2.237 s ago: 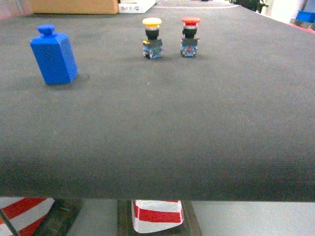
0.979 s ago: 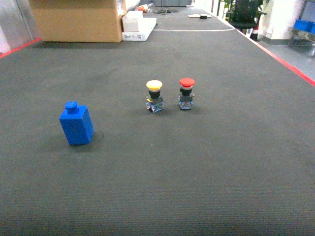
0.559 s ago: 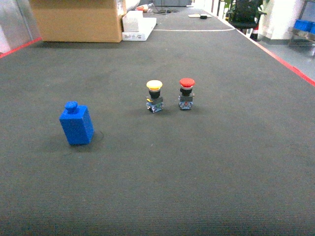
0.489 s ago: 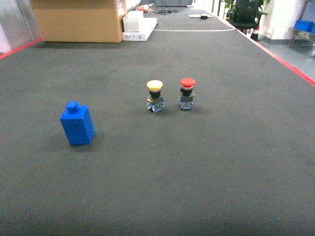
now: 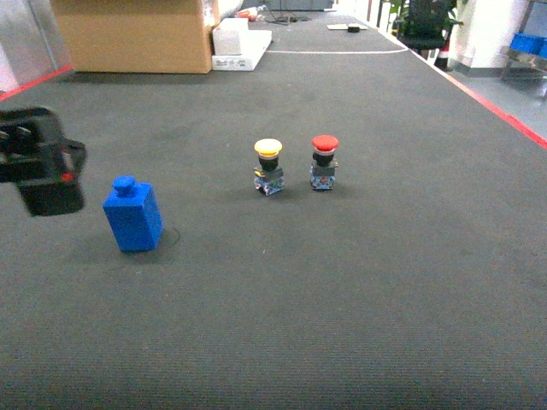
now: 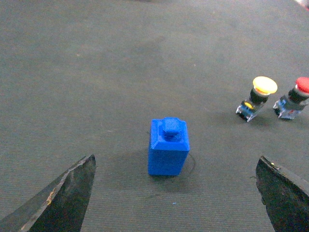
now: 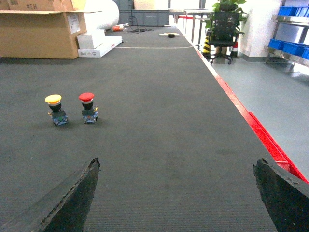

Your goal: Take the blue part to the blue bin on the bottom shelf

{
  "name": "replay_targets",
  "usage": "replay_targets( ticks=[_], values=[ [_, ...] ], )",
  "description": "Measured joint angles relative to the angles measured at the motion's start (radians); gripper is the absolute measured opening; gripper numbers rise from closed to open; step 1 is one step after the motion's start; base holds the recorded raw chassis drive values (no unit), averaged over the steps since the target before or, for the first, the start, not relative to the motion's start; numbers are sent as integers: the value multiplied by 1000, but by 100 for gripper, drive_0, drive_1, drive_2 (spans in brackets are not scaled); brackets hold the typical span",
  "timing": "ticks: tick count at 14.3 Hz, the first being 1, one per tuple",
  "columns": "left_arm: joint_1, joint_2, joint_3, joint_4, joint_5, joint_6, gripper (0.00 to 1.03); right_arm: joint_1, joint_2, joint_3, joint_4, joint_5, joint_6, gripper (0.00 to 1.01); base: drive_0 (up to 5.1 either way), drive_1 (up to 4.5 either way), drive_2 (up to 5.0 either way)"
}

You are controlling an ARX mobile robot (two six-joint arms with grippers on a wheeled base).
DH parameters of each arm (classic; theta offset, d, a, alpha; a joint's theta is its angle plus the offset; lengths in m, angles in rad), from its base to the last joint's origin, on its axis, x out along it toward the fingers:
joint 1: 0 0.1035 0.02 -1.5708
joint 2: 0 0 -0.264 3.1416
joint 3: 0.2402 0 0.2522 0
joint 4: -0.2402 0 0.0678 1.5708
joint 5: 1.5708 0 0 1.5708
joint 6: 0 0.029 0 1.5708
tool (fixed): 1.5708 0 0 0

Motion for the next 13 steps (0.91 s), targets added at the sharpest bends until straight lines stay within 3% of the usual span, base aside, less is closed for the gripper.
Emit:
replay_targets(
  ticks=[4,7,9,10,13],
  values=[
    [29,429,213,77,84,54,98,0,0,0,0,0,0,98,0,0,0],
    [54,606,348,64,108,56,98,0,0,0,0,0,0,98,0,0,0],
    [66,708,447,68,114,81,98,0,0,0,0,0,0,98,0,0,0],
    [67,737,471,67,124,108,92,0,0,0,0,0,0,98,0,0,0],
    [72,756,481,98,151,168,58,0,0,0,0,0,0,98,0,0,0]
  ],
)
